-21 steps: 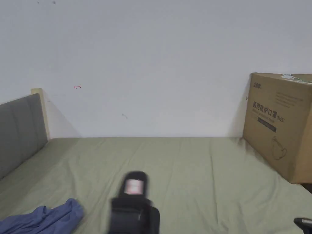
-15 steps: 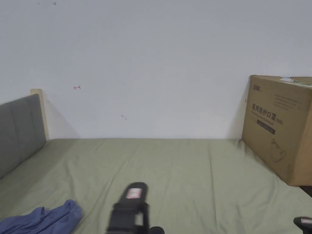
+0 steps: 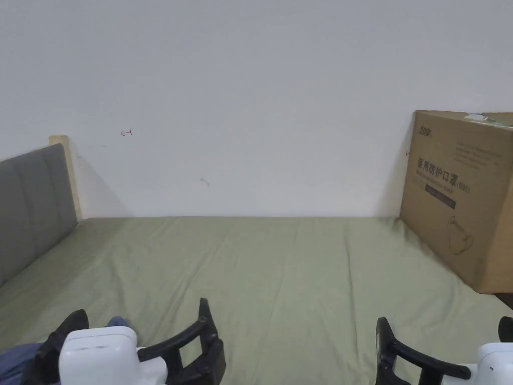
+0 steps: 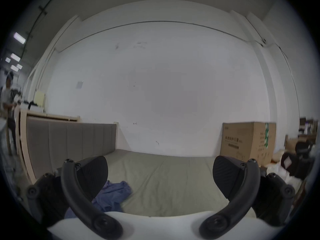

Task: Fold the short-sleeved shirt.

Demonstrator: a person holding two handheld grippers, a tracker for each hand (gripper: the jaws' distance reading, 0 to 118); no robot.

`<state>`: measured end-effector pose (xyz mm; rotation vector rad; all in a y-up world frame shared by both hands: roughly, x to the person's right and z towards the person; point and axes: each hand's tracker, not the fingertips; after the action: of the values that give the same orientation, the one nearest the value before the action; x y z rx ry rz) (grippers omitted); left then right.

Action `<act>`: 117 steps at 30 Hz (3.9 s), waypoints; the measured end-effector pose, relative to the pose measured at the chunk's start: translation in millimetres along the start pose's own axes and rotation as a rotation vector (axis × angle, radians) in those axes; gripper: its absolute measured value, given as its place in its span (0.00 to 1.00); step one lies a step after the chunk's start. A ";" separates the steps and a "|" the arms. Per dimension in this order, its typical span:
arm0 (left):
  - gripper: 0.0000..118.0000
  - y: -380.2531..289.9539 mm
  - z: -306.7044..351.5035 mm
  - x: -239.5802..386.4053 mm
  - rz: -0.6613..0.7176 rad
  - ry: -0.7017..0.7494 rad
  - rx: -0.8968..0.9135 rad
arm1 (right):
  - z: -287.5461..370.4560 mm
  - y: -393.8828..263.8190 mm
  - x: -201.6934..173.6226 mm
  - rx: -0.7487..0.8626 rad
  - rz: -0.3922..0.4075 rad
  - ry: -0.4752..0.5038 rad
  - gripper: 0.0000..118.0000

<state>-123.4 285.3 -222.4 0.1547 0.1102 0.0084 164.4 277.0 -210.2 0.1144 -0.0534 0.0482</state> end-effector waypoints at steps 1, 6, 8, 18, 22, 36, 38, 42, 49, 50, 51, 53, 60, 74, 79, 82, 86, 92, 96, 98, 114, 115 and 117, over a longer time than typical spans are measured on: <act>1.00 -0.8 0.2 1.6 -0.029 0.001 0.000 | 0.5 -0.6 1.2 -0.004 -0.009 0.001 1.00; 1.00 -1.3 6.0 7.5 -0.053 -0.013 0.022 | -0.8 -2.4 3.1 -0.014 -0.024 -0.015 1.00; 1.00 -1.3 7.4 8.5 -0.045 -0.027 0.017 | -1.4 -2.8 5.5 -0.018 -0.031 -0.022 1.00; 1.00 -1.7 9.0 9.0 -0.037 -0.069 0.003 | -1.7 -1.8 6.9 -0.037 -0.054 -0.037 1.00; 1.00 -3.3 11.8 10.0 -0.044 -0.066 0.052 | -1.6 -0.9 7.5 -0.027 -0.052 -0.034 1.00; 1.00 -0.7 7.6 9.2 -0.038 -0.094 0.009 | -2.0 5.7 8.6 -0.070 -0.049 -0.042 1.00; 1.00 -0.6 7.9 10.1 -0.048 -0.091 0.010 | -2.7 5.8 10.5 -0.077 -0.059 -0.039 1.00; 1.00 1.1 6.5 11.8 -0.053 -0.096 -0.011 | -4.3 6.1 13.2 -0.101 -0.079 -0.035 1.00; 0.00 1.0 10.0 20.5 -0.139 -0.099 -0.018 | -6.6 4.8 16.3 -0.041 -0.025 -0.084 0.00; 0.00 -1.1 8.0 20.8 -0.167 -0.044 -0.006 | -7.9 4.1 19.8 -0.069 -0.029 -0.066 0.00; 0.00 -3.9 8.0 21.3 -0.142 -0.079 -0.016 | -9.9 4.5 25.2 -0.090 -0.061 -0.054 0.00; 0.00 -6.7 4.5 19.3 -0.119 -0.118 -0.042 | -10.0 6.8 28.9 -0.103 -0.091 -0.071 0.00; 0.00 -9.5 3.8 2.0 -0.082 -0.079 -0.072 | -15.5 6.3 28.4 -0.123 -0.108 -0.080 0.00; 0.00 13.0 57.5 -148.4 -0.151 0.409 -0.049 | -43.5 14.5 -146.8 -0.118 -0.015 0.464 0.00; 0.00 19.1 17.4 -174.1 -0.095 0.354 -0.083 | -50.6 12.4 -133.7 -0.137 0.009 0.445 0.00; 0.00 11.2 -52.5 -214.3 -0.005 0.179 -0.342 | -58.9 9.6 -115.4 -0.206 -0.021 0.423 0.00; 0.09 -63.5 -158.6 -256.3 0.020 -0.016 -0.822 | -72.5 -5.6 -97.8 -0.298 -0.047 0.361 0.00; 0.96 -173.6 -256.2 -269.7 0.108 0.086 -1.053 | -95.2 -38.3 -88.7 -0.412 -0.046 0.318 0.00; 0.96 -213.4 -293.5 -273.0 0.040 0.122 -1.122 | -110.9 -57.4 -87.1 -0.468 -0.024 0.305 0.00; 0.96 -237.0 -309.8 -275.6 0.043 0.113 -1.206 | -118.4 -66.7 -87.2 -0.503 -0.031 0.301 0.00; 0.06 -197.1 -252.6 -271.7 -0.009 0.056 -1.039 | -117.2 -69.0 -84.9 -0.569 -0.092 0.338 0.00; 0.06 -181.0 -248.4 -279.5 -0.001 0.046 -1.013 | -114.1 -63.5 -81.8 -0.555 -0.096 0.338 0.00; 0.06 -138.0 -240.3 -280.5 -0.005 0.072 -0.924 | -106.9 -52.0 -74.8 -0.524 -0.108 0.339 0.00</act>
<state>-428.7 181.1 -449.1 -0.7694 0.1683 0.0589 97.9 234.3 -326.3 -0.4154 0.2787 -0.0559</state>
